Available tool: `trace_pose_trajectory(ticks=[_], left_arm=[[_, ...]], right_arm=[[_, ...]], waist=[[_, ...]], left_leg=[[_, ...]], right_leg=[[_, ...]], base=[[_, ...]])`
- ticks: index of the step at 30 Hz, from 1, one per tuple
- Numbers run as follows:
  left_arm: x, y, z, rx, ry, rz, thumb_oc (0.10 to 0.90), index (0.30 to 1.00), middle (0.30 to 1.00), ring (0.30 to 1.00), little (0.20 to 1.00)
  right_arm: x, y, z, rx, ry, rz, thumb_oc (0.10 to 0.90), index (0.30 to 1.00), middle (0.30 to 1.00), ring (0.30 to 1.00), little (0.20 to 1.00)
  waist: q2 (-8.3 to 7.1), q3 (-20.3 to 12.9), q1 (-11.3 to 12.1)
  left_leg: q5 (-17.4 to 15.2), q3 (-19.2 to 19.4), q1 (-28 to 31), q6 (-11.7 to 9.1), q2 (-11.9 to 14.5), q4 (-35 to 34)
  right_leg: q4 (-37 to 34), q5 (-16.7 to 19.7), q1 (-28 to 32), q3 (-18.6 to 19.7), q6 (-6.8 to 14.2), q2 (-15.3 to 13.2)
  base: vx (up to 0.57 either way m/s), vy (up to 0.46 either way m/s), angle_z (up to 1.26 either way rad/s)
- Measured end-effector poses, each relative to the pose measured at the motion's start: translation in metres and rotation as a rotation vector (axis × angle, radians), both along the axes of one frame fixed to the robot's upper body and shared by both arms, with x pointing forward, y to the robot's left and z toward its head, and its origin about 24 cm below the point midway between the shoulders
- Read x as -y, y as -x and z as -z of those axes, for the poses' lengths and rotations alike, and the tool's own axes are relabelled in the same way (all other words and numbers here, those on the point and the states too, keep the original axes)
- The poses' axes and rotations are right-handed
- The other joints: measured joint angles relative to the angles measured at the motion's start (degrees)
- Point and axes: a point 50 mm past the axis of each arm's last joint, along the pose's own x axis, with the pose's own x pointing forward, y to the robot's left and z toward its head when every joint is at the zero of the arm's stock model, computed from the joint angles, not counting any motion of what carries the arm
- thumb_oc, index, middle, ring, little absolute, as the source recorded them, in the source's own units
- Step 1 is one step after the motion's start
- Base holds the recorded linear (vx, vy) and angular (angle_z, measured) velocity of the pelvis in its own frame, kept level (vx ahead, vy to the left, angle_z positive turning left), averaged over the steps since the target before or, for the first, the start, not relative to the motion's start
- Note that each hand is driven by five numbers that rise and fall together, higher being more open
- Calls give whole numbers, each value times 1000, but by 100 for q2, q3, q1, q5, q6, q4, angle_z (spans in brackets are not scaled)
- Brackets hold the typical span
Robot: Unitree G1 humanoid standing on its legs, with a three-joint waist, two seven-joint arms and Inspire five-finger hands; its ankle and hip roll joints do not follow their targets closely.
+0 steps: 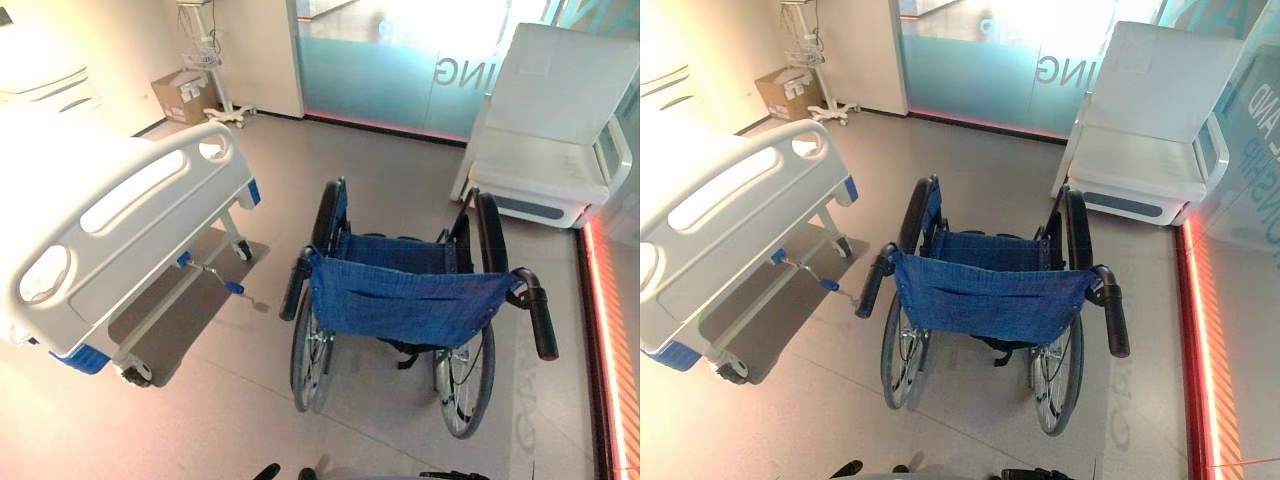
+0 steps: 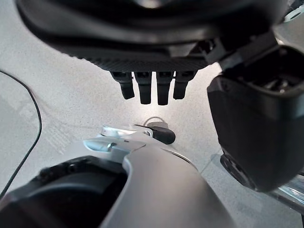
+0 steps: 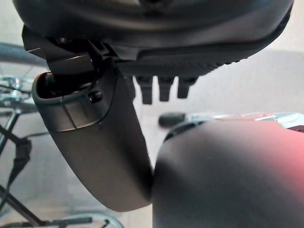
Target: Push the wheelchair next to the bed
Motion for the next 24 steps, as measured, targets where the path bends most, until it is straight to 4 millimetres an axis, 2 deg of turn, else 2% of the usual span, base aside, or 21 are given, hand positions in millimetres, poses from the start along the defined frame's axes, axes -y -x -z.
trace_pose_trajectory(ticks=[21, 24], left_arm=[[-3, 3, 0, -32, -41, -16, 800, 900, 900, 900, 900], [-5, 3, -1, -33, -92, -117, 800, 900, 900, 900, 900]], right_arm=[[-2, 3, 1, 4, -2, 1, 800, 900, 900, 900, 900], [-3, 7, 2, 5, 0, 5, 800, 900, 900, 900, 900]], waist=[[-64, -61, 3], [-89, -129, -1]], left_leg=[[-9, 128, 88, 8, 7, -3], [-9, 126, 84, 8, 7, -3]], right_leg=[[-1, 3, -5, 142, 2, 2], [-1, 2, -4, 141, 2, 2]], base=[[6, 5, -3], [0, 0, 0]])
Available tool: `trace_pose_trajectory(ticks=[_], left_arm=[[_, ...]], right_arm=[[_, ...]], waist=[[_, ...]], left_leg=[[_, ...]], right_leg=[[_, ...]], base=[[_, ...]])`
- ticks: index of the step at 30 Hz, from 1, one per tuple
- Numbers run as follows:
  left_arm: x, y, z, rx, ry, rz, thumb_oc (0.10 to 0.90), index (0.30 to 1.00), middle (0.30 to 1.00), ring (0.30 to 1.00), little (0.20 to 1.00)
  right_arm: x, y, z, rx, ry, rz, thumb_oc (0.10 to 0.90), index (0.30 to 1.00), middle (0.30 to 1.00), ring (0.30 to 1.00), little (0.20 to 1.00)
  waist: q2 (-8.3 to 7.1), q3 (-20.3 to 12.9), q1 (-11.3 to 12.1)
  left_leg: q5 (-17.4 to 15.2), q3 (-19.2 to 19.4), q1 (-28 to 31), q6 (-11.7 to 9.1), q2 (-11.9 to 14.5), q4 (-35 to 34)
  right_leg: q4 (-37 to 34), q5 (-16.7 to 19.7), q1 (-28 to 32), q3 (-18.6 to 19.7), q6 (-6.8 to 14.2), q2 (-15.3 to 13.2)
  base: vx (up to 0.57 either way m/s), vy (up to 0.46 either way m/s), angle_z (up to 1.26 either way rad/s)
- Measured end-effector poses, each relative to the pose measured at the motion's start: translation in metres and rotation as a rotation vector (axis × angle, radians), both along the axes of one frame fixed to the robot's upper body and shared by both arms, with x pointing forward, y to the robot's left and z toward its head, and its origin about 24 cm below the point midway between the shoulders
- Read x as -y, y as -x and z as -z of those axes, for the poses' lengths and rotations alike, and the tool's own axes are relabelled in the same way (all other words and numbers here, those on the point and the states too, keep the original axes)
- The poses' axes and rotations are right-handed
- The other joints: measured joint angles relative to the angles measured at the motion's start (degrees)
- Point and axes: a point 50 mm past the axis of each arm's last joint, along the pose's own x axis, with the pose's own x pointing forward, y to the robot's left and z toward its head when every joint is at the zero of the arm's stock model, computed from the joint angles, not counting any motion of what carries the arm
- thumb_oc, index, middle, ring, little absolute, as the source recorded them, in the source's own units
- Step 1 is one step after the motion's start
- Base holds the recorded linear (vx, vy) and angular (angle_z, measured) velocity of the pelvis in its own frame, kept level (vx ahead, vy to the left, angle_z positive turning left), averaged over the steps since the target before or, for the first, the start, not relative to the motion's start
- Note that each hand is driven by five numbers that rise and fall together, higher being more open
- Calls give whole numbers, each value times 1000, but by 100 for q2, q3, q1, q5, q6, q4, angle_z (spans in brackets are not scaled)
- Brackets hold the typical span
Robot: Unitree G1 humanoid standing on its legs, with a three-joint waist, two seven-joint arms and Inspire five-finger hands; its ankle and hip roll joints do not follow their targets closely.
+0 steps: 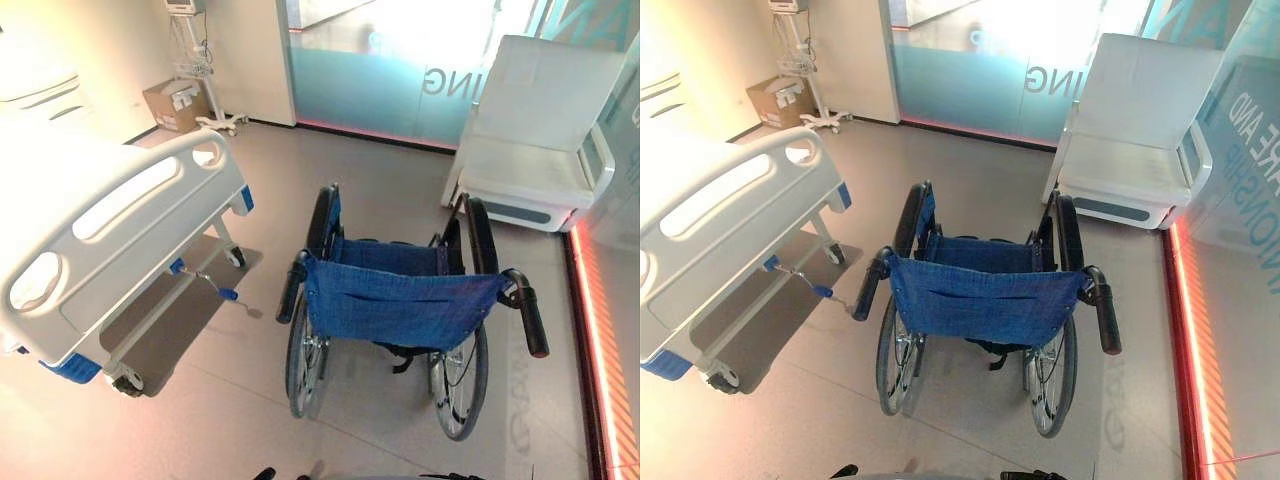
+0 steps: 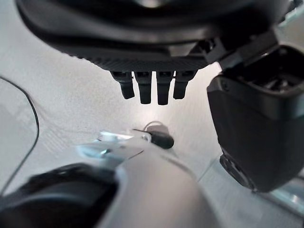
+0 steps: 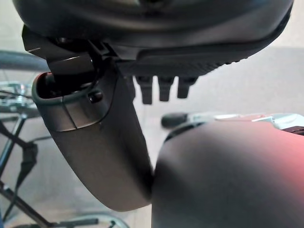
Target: Push the wheelchair next to the bed
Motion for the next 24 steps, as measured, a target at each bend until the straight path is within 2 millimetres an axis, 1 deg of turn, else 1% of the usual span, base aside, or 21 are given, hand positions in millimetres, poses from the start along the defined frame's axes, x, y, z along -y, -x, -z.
trace_pose_trajectory(ticks=[4, 5, 7, 9, 11, 12, 13, 14, 16, 17, 18, 19, 20, 21, 23, 24], left_arm=[[-5, -9, -2, 51, -51, -61, 800, 900, 900, 900, 900], [-6, -12, -3, 72, -56, -86, 800, 900, 900, 900, 900], [-10, -18, -5, 112, -66, -139, 800, 900, 900, 900, 900], [-13, -26, -7, 159, -69, -185, 800, 900, 900, 900, 900], [-21, -37, -13, 223, -80, -247, 800, 900, 900, 900, 900], [-28, -44, -18, 251, -113, -267, 800, 900, 900, 900, 900], [-33, -47, -20, 261, -131, -272, 800, 900, 900, 900, 900], [-40, -53, -24, 279, -158, -292, 800, 900, 900, 900, 900], [-57, -60, -33, 322, -184, -395, 800, 900, 900, 900, 900], [-74, -64, -43, 356, -250, -440, 800, 900, 900, 900, 900], [-82, -66, -47, 370, -272, -459, 800, 900, 900, 900, 900], [-95, -71, -57, 405, -313, -494, 800, 900, 900, 900, 900], [-101, -74, -63, 429, -333, -517, 800, 900, 900, 900, 900], [-111, -81, -74, 476, -371, -534, 800, 900, 900, 900, 900], [-121, -89, -88, 546, -419, -550, 800, 900, 900, 900, 900], [-124, -92, -92, 570, -424, -559, 800, 900, 900, 900, 900]], right_arm=[[1, -2, -1, 24, 24, 21, 800, 900, 900, 900, 900], [3, 0, -1, 33, 32, 75, 800, 900, 900, 900, 900], [6, 1, -2, 42, 57, 110, 800, 900, 900, 900, 900], [13, 4, -4, 51, 82, 169, 800, 900, 900, 900, 900], [24, 2, -9, 92, 116, 227, 800, 900, 900, 900, 900], [32, -1, -13, 125, 143, 279, 800, 900, 900, 900, 900], [36, -1, -14, 131, 159, 282, 800, 900, 900, 900, 900], [44, -2, -17, 140, 192, 299, 800, 900, 900, 900, 900], [57, -6, -23, 182, 225, 387, 800, 900, 900, 900, 900], [70, -11, -31, 224, 291, 417, 800, 900, 900, 900, 900], [76, -14, -35, 241, 315, 441, 800, 900, 900, 900, 900], [87, -20, -44, 279, 365, 481, 800, 900, 900, 900, 900], [93, -24, -49, 306, 387, 517, 800, 900, 900, 900, 900], [101, -31, -59, 359, 431, 564, 800, 900, 900, 900, 900], [113, -43, -75, 423, 494, 603, 800, 900, 900, 900, 900], [116, -47, -80, 445, 511, 607, 800, 900, 900, 900, 900]], waist=[[-6, -10, -13], [2, -8, -15], [9, -8, -39], [17, -5, -72], [29, 9, -121], [33, 15, -136], [35, 15, -140], [40, 17, -142], [39, 29, -144], [40, 56, -146], [41, 62, -147], [34, 104, -149], [28, 138, -149], [20, 181, -147], [1, 209, -144], [-5, 214, -144]], left_leg=[[0, -1, 3, 0, 0, 0], [0, -1, 1, 1, 0, 0], [0, 0, 1, 0, 0, -1], [1, 0, -2, 0, 0, -1], [2, 1, -8, -1, 1, -2], [1, 7, -5, 0, 3, -3], [1, 14, -2, 0, 5, -3], [0, 14, -5, -1, 5, -4], [0, 17, -13, -1, 10, -4], [0, 24, -3, -1, 8, -5], [0, 23, -5, -1, 6, -4], [1, 24, 4, -1, 4, -4], [1, 23, 9, -1, 4, -4], [1, 22, 7, -1, 3, -4], [2, 22, 11, 0, -1, -4], [1, 22, 25, 0, -3, -4]], right_leg=[[0, 0, 3, -1, -1, -1], [0, -2, 1, -3, -4, -2], [0, -1, 5, -2, -2, -2], [0, 0, 8, -2, -1, -2], [0, 2, 16, -1, 0, -1], [0, 2, 13, -1, 2, -1], [-1, 3, 12, -1, 3, -1], [-1, 2, 11, 0, 3, 0], [-1, 2, -2, 9, 2, 5], [-2, 4, 5, 10, 6, 2], [-1, 5, 4, 11, 8, 2], [-1, 8, 10, 14, 12, 0], [-1, 9, 16, 16, 13, 0], [-1, 11, 15, 19, 13, 0], [-1, 15, 20, 25, 18, -2], [-1, 16, 34, 27, 20, -3]], base=[[0, 0, 0], [0, 0, 0], [0, 0, 0], [0, 0, 0], [0, 0, 0], [4, 4, -4], [20, 10, -3], [0, 0, 0], [0, 0, 0], [0, 0, 0], [33, 2, -1], [0, 0, 0], [35, 6, 1], [0, 0, 0], [15, 5, 0], [36, 16, 0]])
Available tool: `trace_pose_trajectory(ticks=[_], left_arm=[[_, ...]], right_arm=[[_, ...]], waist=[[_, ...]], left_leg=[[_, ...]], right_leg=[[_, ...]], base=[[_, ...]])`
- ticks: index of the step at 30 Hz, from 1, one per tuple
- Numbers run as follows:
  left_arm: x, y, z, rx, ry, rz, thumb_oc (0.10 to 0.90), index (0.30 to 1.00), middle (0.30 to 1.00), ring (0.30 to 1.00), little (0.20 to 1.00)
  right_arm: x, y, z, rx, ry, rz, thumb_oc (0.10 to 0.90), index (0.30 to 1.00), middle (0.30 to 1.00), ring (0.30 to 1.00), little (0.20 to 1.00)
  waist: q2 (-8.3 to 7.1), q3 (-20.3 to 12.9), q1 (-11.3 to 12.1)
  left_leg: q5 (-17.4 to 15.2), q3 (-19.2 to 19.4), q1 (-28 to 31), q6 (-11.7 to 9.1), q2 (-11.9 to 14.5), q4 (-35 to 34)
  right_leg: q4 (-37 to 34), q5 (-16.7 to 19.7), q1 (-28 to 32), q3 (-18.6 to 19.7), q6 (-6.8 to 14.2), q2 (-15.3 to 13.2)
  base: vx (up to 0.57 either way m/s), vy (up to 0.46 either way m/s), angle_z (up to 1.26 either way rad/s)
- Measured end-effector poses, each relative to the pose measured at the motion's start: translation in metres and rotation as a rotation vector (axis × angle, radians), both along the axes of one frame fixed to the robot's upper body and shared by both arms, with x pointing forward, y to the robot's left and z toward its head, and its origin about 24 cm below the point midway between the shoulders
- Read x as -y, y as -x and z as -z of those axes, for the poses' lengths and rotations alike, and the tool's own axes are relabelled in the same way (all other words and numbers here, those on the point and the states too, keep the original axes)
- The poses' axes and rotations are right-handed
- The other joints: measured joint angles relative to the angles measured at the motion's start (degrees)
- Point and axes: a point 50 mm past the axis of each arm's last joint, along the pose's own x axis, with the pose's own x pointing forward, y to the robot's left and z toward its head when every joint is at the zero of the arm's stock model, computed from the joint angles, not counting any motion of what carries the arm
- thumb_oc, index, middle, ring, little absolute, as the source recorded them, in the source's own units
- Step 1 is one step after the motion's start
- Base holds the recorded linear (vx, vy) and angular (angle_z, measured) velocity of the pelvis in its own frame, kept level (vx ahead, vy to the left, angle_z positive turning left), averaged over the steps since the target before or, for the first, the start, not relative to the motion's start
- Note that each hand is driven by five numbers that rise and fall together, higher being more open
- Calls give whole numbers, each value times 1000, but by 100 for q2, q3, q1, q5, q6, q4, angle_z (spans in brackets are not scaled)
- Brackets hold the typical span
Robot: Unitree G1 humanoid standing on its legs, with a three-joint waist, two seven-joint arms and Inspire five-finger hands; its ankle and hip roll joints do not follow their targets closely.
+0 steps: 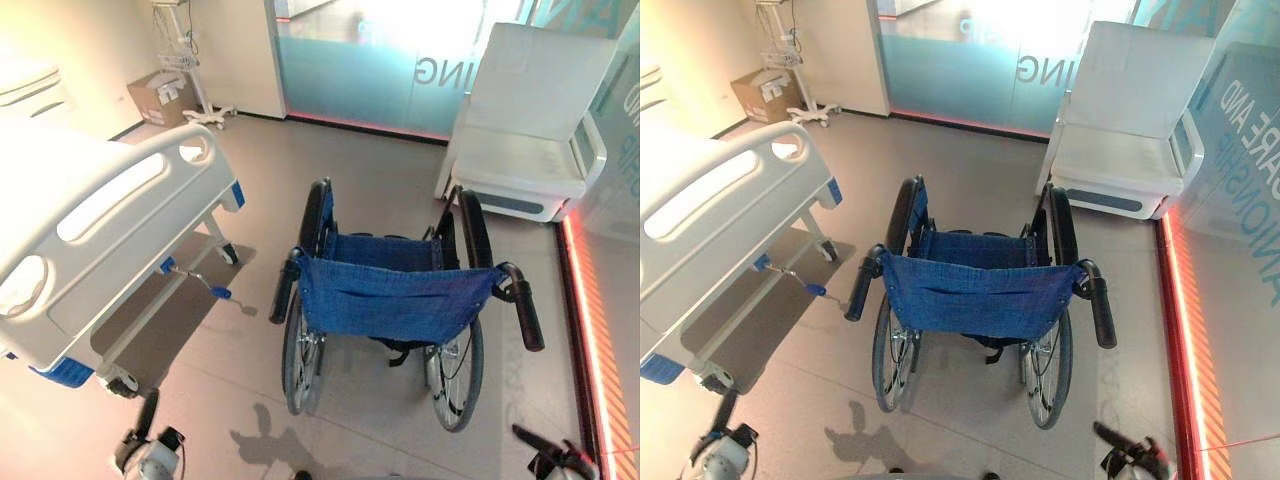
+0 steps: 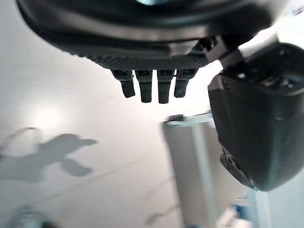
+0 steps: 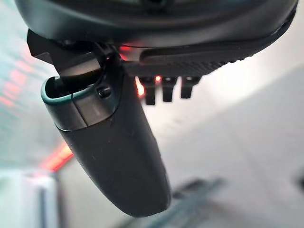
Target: Push the wheelchair next to the bed
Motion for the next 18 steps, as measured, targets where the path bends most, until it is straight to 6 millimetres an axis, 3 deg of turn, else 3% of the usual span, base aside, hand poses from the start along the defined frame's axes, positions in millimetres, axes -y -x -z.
trace_pose_trajectory(ticks=[6, 10, 13, 18], left_arm=[[8, -36, -40, 265, -16, 176, 800, 900, 900, 900, 900], [15, -54, -63, 346, -61, 286, 800, 900, 900, 900, 900], [18, -64, -88, 370, -170, 366, 800, 900, 900, 900, 900], [22, -78, -131, 472, -322, 445, 800, 900, 900, 900, 900]], right_arm=[[11, -44, -59, 298, 125, 15, 800, 900, 900, 900, 900], [10, -65, -95, 419, 223, 14, 800, 900, 900, 900, 900], [7, -76, -137, 512, 387, 28, 800, 900, 900, 900, 900], [1, -85, -181, 630, 571, 75, 800, 900, 900, 900, 900]], waist=[[-6, 116, 7], [62, 149, 9], [178, 206, 13], [251, 229, 27]], left_leg=[[0, 0, 43, 0, -1, 0], [-1, -1, 41, 1, -2, 0], [-1, -6, 37, 1, -4, 1], [0, -14, 34, 1, -4, 1]], right_leg=[[0, 1, 43, 0, 2, -1], [0, 1, 43, -2, 3, -2], [2, 2, 39, -3, 5, -2], [2, 1, 42, -11, 5, -2]], base=[[0, 0, 0], [3, 8, 0], [5, 11, 0], [0, 0, 0]])
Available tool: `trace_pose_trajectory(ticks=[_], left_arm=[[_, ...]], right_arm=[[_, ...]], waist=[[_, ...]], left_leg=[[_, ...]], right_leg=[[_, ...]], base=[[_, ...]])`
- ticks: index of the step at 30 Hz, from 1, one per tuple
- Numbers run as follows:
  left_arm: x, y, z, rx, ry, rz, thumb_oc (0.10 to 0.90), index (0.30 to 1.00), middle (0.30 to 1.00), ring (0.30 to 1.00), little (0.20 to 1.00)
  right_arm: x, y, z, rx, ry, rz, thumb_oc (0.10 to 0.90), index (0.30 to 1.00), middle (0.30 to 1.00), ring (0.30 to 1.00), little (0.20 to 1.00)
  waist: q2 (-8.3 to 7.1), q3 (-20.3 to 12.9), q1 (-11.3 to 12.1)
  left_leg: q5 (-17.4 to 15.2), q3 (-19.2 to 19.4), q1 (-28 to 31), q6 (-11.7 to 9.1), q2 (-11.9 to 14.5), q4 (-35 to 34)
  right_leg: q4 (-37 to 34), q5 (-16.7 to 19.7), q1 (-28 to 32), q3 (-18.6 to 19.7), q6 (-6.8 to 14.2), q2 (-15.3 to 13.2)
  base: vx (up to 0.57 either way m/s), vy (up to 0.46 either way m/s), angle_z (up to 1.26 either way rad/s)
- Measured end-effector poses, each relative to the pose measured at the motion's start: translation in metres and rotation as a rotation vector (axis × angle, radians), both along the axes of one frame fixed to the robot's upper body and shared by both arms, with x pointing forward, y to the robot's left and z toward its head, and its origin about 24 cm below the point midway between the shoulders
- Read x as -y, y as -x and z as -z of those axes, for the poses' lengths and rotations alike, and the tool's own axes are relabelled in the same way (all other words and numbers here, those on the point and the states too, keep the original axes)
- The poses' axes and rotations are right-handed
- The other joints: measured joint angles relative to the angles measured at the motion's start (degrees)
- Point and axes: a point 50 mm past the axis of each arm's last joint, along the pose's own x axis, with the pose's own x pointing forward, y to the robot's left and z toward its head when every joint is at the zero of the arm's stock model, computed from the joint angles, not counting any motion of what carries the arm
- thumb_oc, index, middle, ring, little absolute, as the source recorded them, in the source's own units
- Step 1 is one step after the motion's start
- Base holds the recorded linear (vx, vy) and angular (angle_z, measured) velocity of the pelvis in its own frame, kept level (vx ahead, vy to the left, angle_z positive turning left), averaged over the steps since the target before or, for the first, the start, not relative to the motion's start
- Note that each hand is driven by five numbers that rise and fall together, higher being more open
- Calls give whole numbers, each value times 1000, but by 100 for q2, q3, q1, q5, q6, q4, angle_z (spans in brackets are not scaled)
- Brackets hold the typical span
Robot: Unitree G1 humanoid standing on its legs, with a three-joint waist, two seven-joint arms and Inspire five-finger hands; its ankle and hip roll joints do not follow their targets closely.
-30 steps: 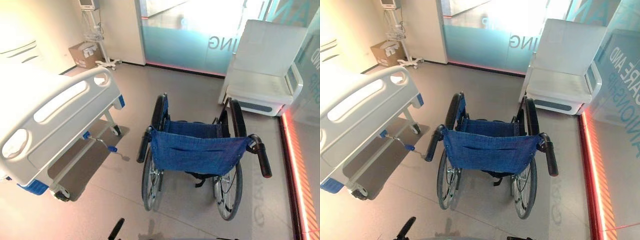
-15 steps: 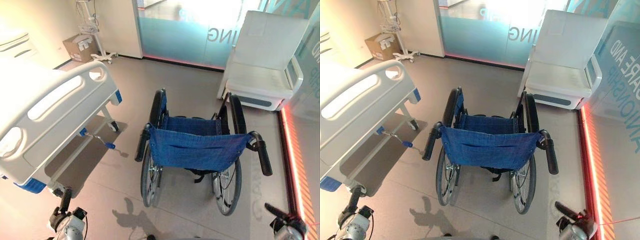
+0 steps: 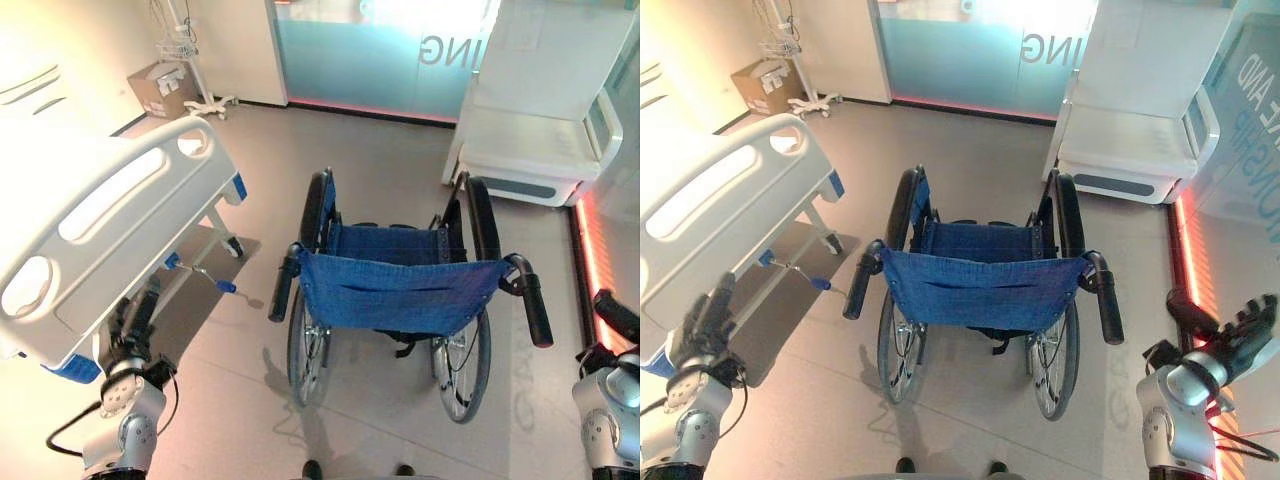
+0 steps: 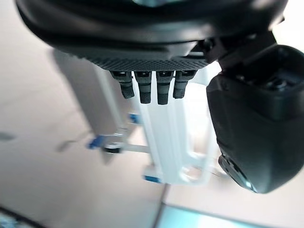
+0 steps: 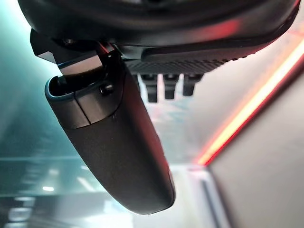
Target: Push the wheelchair next to the bed
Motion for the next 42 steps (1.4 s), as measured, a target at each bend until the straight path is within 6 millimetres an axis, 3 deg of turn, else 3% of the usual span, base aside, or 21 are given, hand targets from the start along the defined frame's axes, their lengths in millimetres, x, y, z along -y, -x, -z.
trace_pose_trajectory(ticks=[3, 6, 9, 14, 21, 31, 38, 42], left_arm=[[12, -8, -26, 109, -36, 77, 800, 900, 900, 900, 900], [19, -12, -37, 165, -39, 148, 800, 900, 900, 900, 900], [25, -15, -42, 180, -35, 228, 800, 900, 900, 900, 900], [29, -16, -35, 31, -44, 435, 800, 900, 900, 900, 900], [20, -6, -35, -126, -27, 618, 800, 900, 900, 900, 900], [28, -9, -58, -98, 2, 747, 800, 900, 900, 900, 900], [58, -10, -65, -14, 178, 875, 800, 900, 900, 900, 900], [60, -10, -64, -23, 187, 877, 800, 900, 900, 900, 900]], right_arm=[[-6, -4, -20, 92, 52, 13, 800, 900, 900, 900, 900], [-11, -9, -32, 165, 69, -14, 800, 900, 900, 900, 900], [-16, -12, -39, 191, 86, -79, 800, 900, 900, 900, 900], [-22, -22, -49, 189, 85, -329, 800, 900, 900, 900, 900], [-27, -28, -44, 106, -41, -652, 800, 900, 900, 900, 900], [-24, -27, -46, 39, -90, -745, 800, 900, 900, 900, 900], [-31, -28, -37, -4, -215, -802, 800, 900, 900, 900, 900], [-31, -29, -38, -86, -188, -826, 800, 900, 900, 900, 900]], waist=[[12, 3, 26], [28, 4, 33], [44, 13, 30], [98, 43, 22], [89, 53, 18], [-22, 125, -8], [-78, 164, -17], [-80, 165, -22]], left_leg=[[0, -4, -7, 0, -2, 0], [0, -3, -12, 0, -1, 1], [1, 0, -35, -1, -1, 1], [2, 4, -93, -2, -1, 2], [2, 24, -179, -2, 1, 38], [1, 119, -182, -5, 7, 25], [1, 134, -186, -5, 6, 40], [1, 139, -184, -5, 8, 40]], right_leg=[[0, 0, -3, -4, 0, -2], [0, 0, -9, -5, 0, 0], [0, 0, -32, -5, 0, 0], [1, 2, -91, -5, 2, 0], [2, 3, -183, -7, 4, -1], [2, 5, -205, 5, 8, -3], [2, 6, -218, 18, 9, 1], [2, 8, -219, 21, 11, 4]], base=[[0, 0, 0], [0, 0, 0], [-22, -8, 0], [-43, -7, 0], [-40, 3, 0], [-9, 0, -1], [0, 0, 0], [0, 0, 0]])
